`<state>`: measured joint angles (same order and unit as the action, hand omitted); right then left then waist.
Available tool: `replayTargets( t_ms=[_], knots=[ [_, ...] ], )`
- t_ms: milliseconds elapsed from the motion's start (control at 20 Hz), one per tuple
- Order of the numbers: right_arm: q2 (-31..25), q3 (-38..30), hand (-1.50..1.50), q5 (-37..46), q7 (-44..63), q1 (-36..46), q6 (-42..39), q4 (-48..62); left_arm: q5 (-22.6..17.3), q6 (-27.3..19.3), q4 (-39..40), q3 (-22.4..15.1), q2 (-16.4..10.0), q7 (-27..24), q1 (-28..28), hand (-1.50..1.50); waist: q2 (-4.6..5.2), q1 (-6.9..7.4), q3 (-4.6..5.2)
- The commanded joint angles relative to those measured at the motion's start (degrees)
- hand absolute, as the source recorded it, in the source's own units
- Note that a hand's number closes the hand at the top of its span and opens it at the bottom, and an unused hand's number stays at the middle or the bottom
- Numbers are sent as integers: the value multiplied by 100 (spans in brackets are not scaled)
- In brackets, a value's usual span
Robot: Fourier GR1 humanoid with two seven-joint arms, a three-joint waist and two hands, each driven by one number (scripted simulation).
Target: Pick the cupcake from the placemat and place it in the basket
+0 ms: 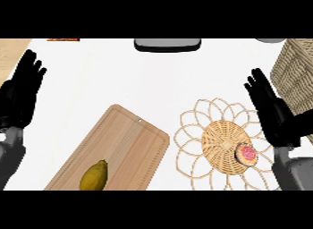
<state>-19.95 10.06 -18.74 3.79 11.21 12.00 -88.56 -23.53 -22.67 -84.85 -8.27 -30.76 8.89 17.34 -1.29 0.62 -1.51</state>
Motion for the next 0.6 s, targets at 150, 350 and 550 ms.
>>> replayTargets(
  t_ms=[150,350,550],
  knots=[
    [-567,-1217,150,-1278,-950,624,-1615,-121,113,422,176,-81,-248,91,-250,0,146,-37,135],
    [-1491,-239,150,91,-1802,756,-2840,-581,78,667,325,-448,-6,82,-484,0,167,47,151],
    [-656,752,-150,1932,-2862,336,-1672,-884,76,806,555,-431,120,-135,-583,0,150,-27,152]
  ],
)
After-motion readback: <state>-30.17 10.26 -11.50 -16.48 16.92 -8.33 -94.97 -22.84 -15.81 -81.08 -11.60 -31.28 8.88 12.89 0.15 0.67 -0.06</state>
